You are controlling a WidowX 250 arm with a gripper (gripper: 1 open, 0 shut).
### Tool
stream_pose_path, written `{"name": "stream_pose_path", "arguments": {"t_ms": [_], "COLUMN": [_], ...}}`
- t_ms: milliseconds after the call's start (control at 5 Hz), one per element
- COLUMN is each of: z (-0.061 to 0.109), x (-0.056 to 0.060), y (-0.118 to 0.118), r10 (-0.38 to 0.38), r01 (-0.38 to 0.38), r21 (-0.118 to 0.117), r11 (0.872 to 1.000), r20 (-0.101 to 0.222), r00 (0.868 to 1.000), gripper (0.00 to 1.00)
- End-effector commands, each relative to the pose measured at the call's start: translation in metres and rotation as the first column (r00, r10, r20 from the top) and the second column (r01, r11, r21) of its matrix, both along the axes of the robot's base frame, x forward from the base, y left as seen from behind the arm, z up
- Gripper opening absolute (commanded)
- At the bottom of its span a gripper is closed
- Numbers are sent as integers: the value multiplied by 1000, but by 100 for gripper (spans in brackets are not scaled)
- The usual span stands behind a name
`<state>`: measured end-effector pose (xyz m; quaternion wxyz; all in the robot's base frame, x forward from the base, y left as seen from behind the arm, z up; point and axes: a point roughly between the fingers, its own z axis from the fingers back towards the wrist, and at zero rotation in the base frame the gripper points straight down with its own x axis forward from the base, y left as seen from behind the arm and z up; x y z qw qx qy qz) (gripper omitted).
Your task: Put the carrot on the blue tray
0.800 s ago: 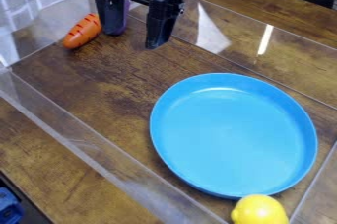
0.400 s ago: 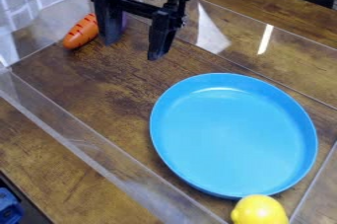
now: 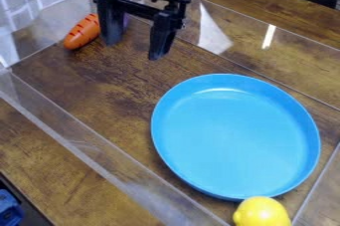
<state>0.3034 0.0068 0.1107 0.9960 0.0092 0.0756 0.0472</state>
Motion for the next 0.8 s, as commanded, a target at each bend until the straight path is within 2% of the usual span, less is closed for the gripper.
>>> {"name": "stream_pose_path", "arguments": {"t_ms": [0, 400, 600], "z": [0, -23, -17], "x": [1, -12, -5], "y": [6, 35, 57], "r10": [-23, -91, -105], "r01": [23, 90, 105], "r21": [7, 9, 16], "r11": [1000, 996, 994], "r20": [51, 53, 56], "r00": [998, 994, 993], "gripper": [100, 100, 100]}}
